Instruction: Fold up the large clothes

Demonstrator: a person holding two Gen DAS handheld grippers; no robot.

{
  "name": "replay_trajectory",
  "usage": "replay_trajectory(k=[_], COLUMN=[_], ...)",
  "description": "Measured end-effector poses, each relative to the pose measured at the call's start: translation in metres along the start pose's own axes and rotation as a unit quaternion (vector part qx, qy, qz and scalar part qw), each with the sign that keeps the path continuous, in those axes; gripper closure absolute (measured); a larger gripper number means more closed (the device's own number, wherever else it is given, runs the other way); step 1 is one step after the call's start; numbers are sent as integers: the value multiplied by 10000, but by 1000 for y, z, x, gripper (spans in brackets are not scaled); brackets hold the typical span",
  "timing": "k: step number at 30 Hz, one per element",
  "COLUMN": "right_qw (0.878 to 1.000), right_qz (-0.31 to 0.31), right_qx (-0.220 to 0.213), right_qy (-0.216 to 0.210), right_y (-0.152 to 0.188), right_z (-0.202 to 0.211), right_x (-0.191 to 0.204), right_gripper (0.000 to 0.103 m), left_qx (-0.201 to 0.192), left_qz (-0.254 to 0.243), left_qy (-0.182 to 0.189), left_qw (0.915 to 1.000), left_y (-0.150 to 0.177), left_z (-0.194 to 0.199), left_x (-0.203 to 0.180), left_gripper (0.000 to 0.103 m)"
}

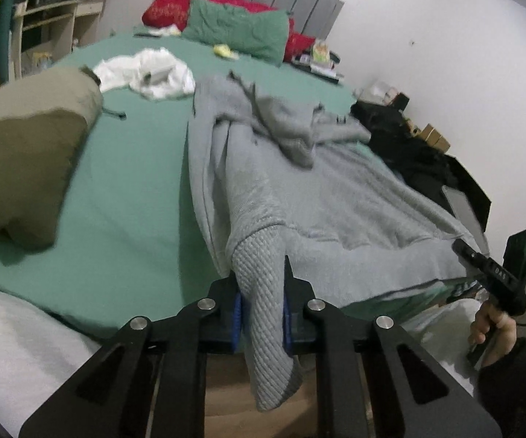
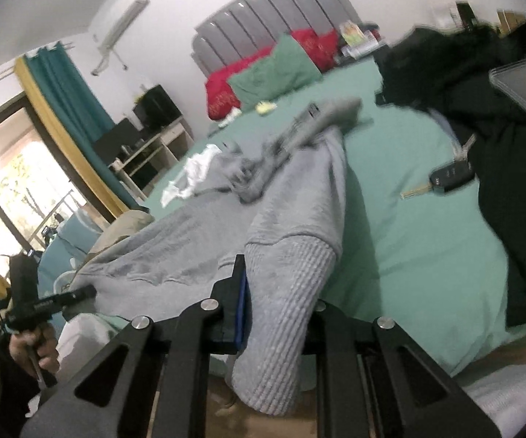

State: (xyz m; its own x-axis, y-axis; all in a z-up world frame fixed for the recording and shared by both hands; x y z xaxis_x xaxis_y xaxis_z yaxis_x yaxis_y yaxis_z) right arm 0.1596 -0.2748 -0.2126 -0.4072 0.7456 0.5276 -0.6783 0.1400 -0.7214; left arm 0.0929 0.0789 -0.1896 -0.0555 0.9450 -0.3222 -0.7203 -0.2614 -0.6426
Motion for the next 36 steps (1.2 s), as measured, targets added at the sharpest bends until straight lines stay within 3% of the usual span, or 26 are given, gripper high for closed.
replay_trajectory(k=[12, 18, 22, 26, 36], right_qw=[9972, 9962, 9961, 9965, 9973], right_qz=[474, 469, 349, 100, -281], right_qx=[-562, -695, -764, -786, -673], right_qy=[-164, -228, -253, -257, 97], right_y=[-11, -23, -42, -70, -142], right_z=[99, 119, 103, 72, -40], right_x=[71, 86, 74, 51, -8], right_gripper=[87, 87, 87, 87, 87], left_qx=[-427, -459, -498, -436, -219], left_qz=[-99, 43, -63, 234, 572], left_qy=[353, 460, 344, 436, 294], left_qw=[9984, 9979, 9982, 9978, 9977], left_y=[-7, -24, -48, -83, -170], left_z=[126, 150, 125, 79, -58], left_x=[-31, -33, -28, -16, 8], left_gripper=[86, 86, 86, 86, 86])
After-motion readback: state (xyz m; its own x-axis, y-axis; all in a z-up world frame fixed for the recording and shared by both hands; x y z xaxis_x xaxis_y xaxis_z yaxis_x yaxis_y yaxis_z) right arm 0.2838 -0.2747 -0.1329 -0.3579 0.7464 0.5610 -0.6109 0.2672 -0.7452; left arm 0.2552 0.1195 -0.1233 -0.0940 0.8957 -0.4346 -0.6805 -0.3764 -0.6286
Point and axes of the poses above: each gripper's, at about its wrist camera, not at the fingertips, and z roughly against the way its jaws point, x to its left, y to its underside, the point moved 9 cm from there along -z, roughly the way its jaws point, and after that the axes turned 2 degrees about -y, right-handed, at the moved point
